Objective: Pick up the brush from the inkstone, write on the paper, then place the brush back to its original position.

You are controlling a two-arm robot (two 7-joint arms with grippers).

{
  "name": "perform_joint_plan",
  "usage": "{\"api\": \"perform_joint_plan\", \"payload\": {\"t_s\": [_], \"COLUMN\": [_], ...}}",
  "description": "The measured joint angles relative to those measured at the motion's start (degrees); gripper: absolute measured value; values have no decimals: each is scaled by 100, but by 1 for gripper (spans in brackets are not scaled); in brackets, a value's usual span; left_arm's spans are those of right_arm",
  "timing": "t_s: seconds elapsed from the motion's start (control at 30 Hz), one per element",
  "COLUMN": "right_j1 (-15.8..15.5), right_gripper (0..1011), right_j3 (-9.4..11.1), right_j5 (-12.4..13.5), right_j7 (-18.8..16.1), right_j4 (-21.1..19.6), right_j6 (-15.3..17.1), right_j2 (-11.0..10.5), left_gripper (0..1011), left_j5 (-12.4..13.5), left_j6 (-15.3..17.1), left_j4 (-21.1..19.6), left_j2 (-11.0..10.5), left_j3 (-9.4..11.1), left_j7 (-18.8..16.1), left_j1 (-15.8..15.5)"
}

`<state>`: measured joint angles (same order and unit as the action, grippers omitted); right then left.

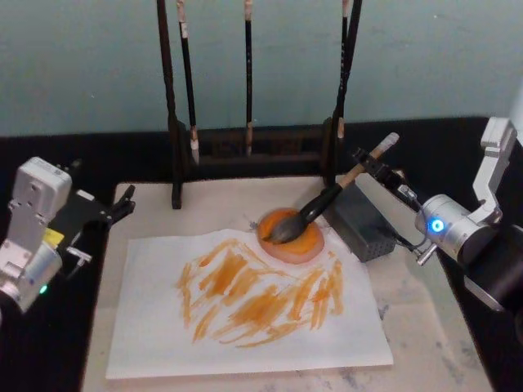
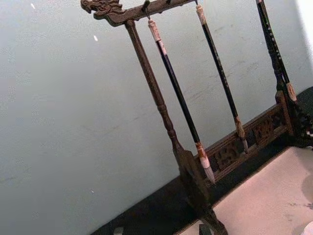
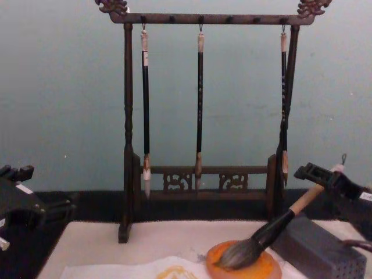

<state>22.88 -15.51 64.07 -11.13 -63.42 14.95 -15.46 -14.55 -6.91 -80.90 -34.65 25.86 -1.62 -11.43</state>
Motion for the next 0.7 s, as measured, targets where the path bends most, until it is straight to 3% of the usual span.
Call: {"api": "perform_joint_plan", "payload": {"t_s": [0.3,0.7], "right_j1": [-4,-9], "right_gripper": [995,708], "right_j3": [14,22], "right_j5": [-3,-7], "right_j7": [1,7], "right_j4": [-7,-14], "right_j6": [10,20], "right_j2": [4,9], "left_gripper": [1001,1001], "left_j5": [0,0], "left_j6": [0,0], "left_j4": [0,0], "left_j2": [0,0], "left_j3": [0,0], "left_j7": [0,0], "left_j1": [0,0]}}
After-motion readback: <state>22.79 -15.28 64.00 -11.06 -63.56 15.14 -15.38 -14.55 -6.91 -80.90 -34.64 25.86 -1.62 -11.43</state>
